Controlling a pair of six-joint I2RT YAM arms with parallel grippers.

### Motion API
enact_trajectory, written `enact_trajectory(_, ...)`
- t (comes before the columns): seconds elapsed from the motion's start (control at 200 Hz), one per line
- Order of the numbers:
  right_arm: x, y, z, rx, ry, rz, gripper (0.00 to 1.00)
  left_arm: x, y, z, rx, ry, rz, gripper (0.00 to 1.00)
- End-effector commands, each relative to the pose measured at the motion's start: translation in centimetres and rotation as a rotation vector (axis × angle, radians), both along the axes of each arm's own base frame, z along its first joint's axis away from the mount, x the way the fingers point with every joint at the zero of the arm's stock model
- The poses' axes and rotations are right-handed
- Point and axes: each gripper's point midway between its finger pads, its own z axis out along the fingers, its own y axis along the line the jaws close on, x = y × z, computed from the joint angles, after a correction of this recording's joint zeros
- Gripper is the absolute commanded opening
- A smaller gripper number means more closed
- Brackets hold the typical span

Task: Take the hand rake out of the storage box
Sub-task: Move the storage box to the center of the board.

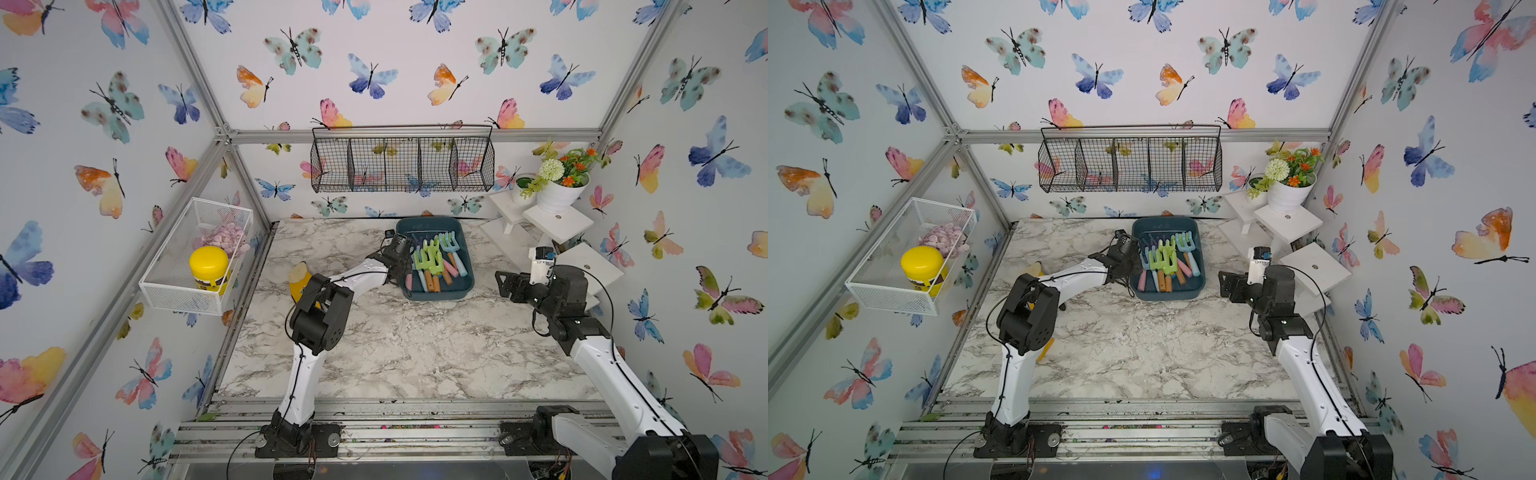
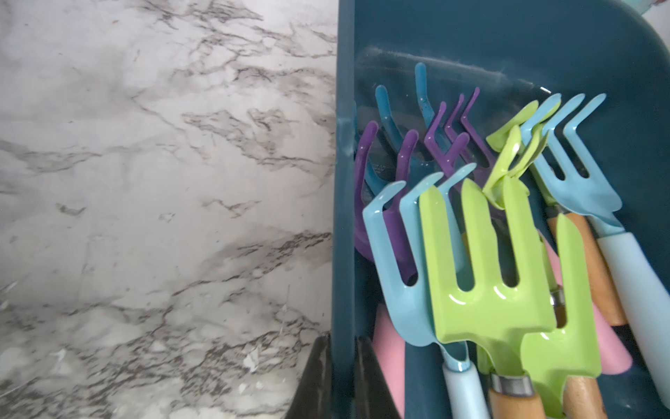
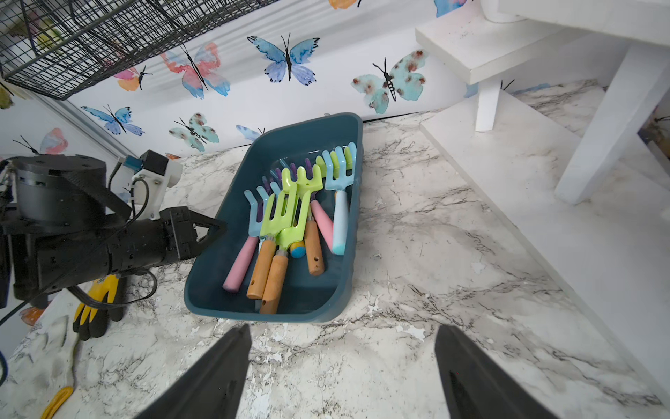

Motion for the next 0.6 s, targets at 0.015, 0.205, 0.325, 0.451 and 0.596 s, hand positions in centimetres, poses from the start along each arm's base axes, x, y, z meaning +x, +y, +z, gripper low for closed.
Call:
enact_trajectory(0.015,-0.6,0.5,0.4,0.025,0.009,0.029,0.85,-2.9,4.0,-0.3,0.112,0.038,0.056,0.04)
enact_trajectory(0.205,-0.9,0.6,0.5,0.029,0.007,0.037,0.85,-5.9,5.8,1.4,0.105,0.019,0.050,0.04)
enact_trajectory(0.325,-1.1,1.0,0.3,0.038,0.022,0.059,0.88,-7.7,6.2,2.7,0.080,-0.001,0.027,0.05)
enact_trajectory(0.451,-1.5,1.6,0.0,0.051,0.048,0.096,0.88,-9.5,6.7,3.8,0.096,-0.022,0.017,0.05)
enact_trajectory(0.596,-2.0,2.4,-0.1,0.076,0.076,0.141,0.88,-11.2,7.6,3.7,0.121,-0.019,0.015,0.05)
